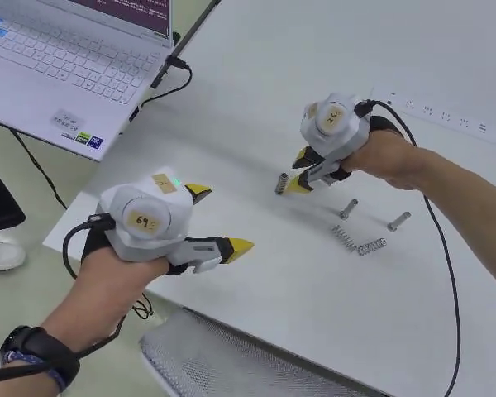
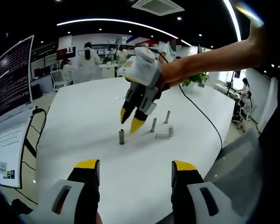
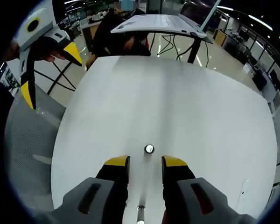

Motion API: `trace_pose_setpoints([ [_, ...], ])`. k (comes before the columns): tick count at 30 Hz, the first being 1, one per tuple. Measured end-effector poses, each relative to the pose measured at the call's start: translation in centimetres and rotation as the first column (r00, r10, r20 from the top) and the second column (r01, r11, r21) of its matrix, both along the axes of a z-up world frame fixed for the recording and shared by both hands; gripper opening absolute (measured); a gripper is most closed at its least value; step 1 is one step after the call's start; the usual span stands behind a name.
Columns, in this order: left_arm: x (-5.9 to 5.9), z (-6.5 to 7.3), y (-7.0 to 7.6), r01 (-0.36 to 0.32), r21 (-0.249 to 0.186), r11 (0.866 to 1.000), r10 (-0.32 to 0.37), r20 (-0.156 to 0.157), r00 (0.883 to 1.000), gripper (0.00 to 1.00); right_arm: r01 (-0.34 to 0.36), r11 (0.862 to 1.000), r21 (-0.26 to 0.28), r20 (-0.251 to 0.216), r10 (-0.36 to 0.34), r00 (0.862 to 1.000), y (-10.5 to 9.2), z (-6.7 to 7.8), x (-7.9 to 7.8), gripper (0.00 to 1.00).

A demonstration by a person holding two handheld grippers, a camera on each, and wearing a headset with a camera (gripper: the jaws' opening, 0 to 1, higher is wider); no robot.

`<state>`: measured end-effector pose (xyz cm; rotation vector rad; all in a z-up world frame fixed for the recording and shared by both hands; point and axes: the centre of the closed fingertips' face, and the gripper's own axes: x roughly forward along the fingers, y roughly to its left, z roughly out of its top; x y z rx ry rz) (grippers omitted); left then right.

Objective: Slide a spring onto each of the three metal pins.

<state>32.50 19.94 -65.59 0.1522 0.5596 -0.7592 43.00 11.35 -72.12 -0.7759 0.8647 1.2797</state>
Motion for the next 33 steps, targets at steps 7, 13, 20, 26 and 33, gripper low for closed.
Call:
trace_pose_setpoints([
  [7, 0.0, 0.6, 0.6, -0.035, -0.01, 0.999, 0.035, 0.009, 0.999, 0.58, 0.084, 0.994, 0.071, 0.011, -0.085, 0.996, -0.9, 1.3, -0.6, 0.26],
  [13, -0.2, 1.3, 1.0, -0.056, -0.014, 0.998, 0.056, 0.017, 0.998, 0.58, 0.144, 0.98, 0.136, 0.022, -0.148, 0.989, -1.5, 2.7, -1.0, 0.27],
  [20, -0.2, 1.6, 0.8, -0.046, -0.007, 0.999, 0.046, 0.029, 0.999, 0.58, 0.232, 0.95, 0.21, 0.028, -0.243, 0.97, -3.0, 4.4, -1.6, 0.28],
  [26, -0.1, 1.8, 0.3, -0.036, -0.006, 0.999, 0.036, 0.035, 0.999, 0.58, 0.277, 0.928, 0.249, 0.05, -0.298, 0.953, -4.4, 5.8, -2.1, 0.28],
  [33, 0.2, 2.4, -0.3, -0.033, -0.011, 0.999, 0.033, 0.044, 0.998, 0.58, 0.322, 0.901, 0.292, 0.067, -0.355, 0.932, -5.8, 7.2, -2.6, 0.29],
])
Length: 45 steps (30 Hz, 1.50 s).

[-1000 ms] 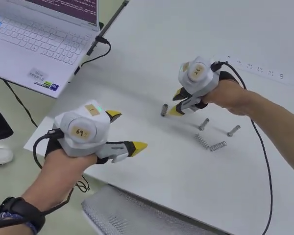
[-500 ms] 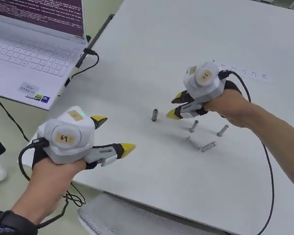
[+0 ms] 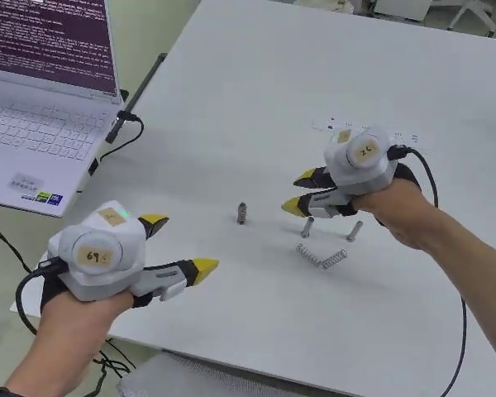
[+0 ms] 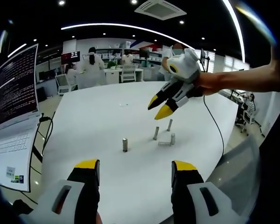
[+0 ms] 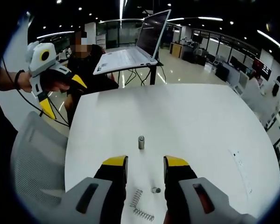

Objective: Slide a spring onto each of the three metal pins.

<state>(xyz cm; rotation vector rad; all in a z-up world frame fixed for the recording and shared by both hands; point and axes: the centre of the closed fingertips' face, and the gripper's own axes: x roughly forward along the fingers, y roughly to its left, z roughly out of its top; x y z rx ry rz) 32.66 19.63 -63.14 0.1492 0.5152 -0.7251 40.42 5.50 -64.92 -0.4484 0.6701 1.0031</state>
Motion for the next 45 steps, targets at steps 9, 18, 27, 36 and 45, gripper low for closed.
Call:
trace_pose_setpoints([
  [9, 0.1, 0.0, -1.0, 0.025, 0.004, 1.0, -0.025, -0.003, 1.0, 0.58, 0.115, 0.99, 0.076, 0.027, -0.117, 0.993, -2.5, 1.0, -0.6, 0.33],
  [18, 0.6, 0.0, -1.8, 0.037, 0.009, 0.999, -0.037, -0.005, 0.999, 0.58, 0.211, 0.97, 0.123, 0.04, -0.217, 0.975, -5.6, 1.6, -2.1, 0.35],
  [27, 1.5, 0.6, -2.2, 0.037, 0.012, 0.999, -0.037, 0.003, 0.999, 0.58, 0.301, 0.941, 0.156, 0.046, -0.311, 0.949, -8.5, 2.3, -3.8, 0.38],
  [36, 2.1, 1.0, -2.4, 0.037, 0.013, 0.999, -0.037, 0.01, 0.999, 0.58, 0.398, 0.899, 0.185, 0.043, -0.412, 0.91, -12.2, 3.3, -5.6, 0.42],
  [45, 2.2, 1.1, -3.0, 0.049, 0.015, 0.999, -0.049, 0.007, 0.999, 0.58, 0.453, 0.869, 0.201, 0.037, -0.469, 0.883, -14.7, 3.6, -7.5, 0.47],
])
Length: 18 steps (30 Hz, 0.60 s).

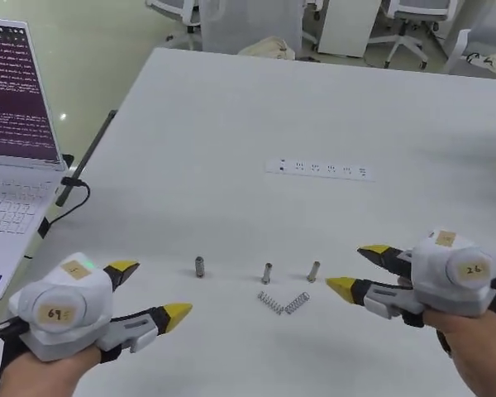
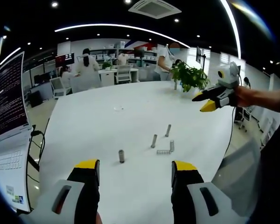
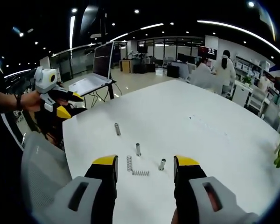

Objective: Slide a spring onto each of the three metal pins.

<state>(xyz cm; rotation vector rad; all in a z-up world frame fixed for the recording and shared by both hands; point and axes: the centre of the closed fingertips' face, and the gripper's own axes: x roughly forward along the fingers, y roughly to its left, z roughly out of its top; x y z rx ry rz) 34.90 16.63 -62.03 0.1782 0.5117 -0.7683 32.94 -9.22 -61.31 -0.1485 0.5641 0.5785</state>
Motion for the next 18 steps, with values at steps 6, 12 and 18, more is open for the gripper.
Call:
trace_pose_setpoints([
  [6, 0.1, 0.0, -0.5, 0.013, 0.004, 1.0, -0.013, -0.001, 1.0, 0.58, 0.04, 0.999, 0.02, -0.006, -0.04, 0.999, -1.0, -0.1, -1.3, 0.51],
  [12, 0.4, -0.1, -1.0, 0.022, 0.002, 1.0, -0.022, -0.004, 1.0, 0.58, 0.07, 0.997, 0.037, -0.017, -0.069, 0.997, -1.4, -0.6, -2.8, 0.53],
  [18, 0.2, -0.5, -1.6, 0.038, 0.008, 0.999, -0.038, -0.013, 0.999, 0.58, 0.09, 0.995, 0.046, -0.037, -0.089, 0.995, -1.5, -1.7, -4.1, 0.55],
])
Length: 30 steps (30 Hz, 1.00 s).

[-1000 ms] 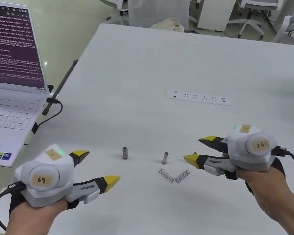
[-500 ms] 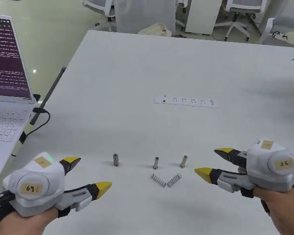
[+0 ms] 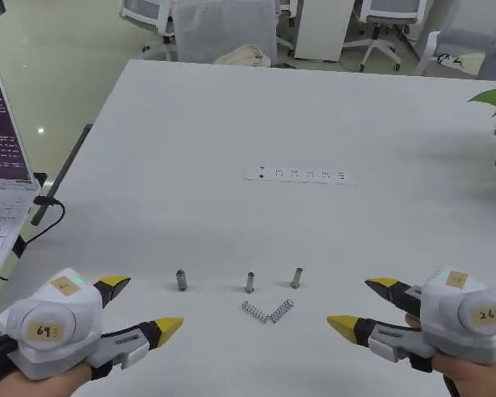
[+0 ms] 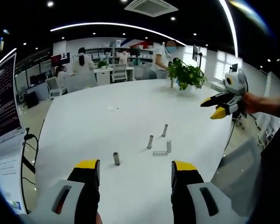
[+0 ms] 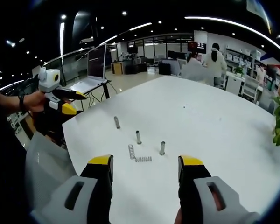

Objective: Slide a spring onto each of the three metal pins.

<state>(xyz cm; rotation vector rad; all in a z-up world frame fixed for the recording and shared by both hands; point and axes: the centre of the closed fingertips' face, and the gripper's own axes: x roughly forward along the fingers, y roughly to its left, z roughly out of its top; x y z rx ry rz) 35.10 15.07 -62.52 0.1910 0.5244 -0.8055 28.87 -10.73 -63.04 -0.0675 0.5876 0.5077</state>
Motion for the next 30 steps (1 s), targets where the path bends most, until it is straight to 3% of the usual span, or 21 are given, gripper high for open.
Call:
trace_pose_setpoints([
  [14, 0.0, -0.6, -1.2, 0.052, 0.02, 0.998, -0.052, -0.006, 0.999, 0.57, 0.017, 0.999, 0.033, -0.009, -0.017, 1.0, 0.6, -0.2, -0.7, 0.56],
  [30, -0.5, -1.5, -4.5, 0.146, 0.026, 0.989, -0.145, -0.012, 0.989, 0.57, 0.022, 0.999, 0.031, -0.01, -0.022, 1.0, 0.5, -0.1, -1.4, 0.56],
])
